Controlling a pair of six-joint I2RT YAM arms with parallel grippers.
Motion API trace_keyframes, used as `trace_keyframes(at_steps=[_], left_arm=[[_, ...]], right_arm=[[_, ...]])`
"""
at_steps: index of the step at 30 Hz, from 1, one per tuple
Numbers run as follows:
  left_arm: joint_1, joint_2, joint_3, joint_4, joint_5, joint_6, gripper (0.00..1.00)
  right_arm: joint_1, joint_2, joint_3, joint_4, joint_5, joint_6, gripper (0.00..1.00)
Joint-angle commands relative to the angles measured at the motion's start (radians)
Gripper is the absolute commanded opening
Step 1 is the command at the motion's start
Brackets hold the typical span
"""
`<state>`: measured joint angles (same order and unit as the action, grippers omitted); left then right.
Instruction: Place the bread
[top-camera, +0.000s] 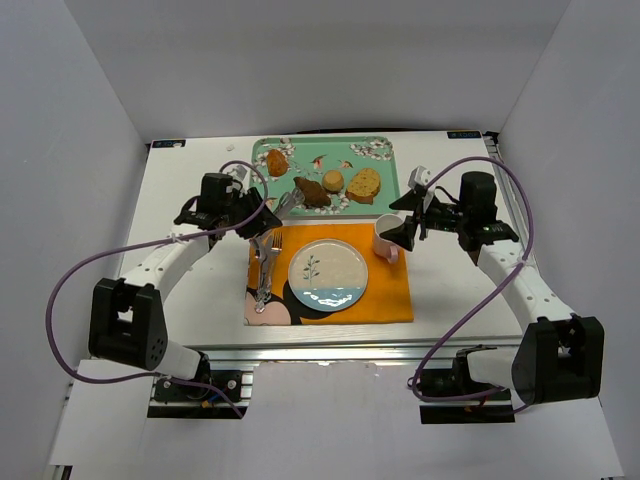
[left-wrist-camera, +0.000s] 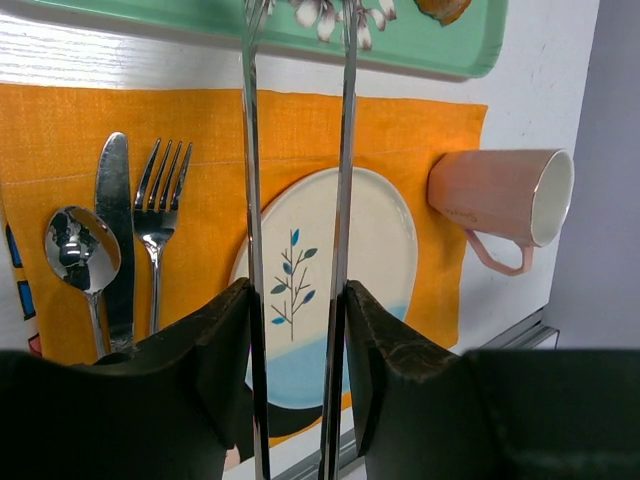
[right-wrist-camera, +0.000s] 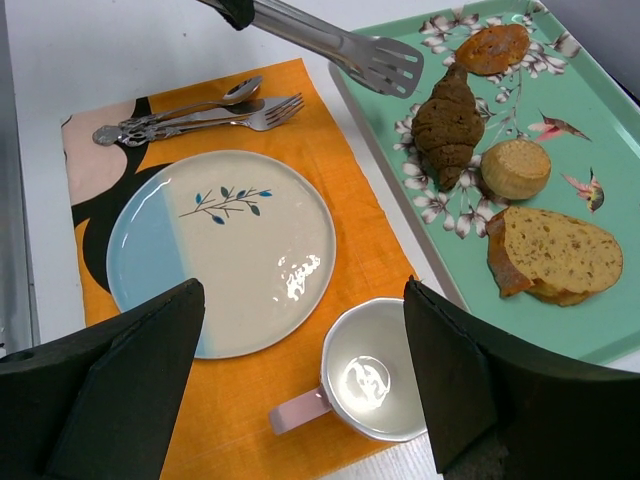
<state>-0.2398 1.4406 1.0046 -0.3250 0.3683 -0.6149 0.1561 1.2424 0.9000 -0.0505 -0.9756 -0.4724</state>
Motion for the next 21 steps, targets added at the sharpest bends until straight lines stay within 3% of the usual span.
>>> trace_keyframes(at_steps=[1,21], left_arm=[[0.000,-0.004,0.020,0.069,0.000,-0.041,0.50],[-0.003,0.159,0.118,0.106,0.040,-0.052,0.55]], right_arm=[[-0.009,-0.035,-0.010,0.037,-0.014,0.015,0.85],[-0.018,-0.043,-0.038,0.032,-0.008,-0.005,0.85]])
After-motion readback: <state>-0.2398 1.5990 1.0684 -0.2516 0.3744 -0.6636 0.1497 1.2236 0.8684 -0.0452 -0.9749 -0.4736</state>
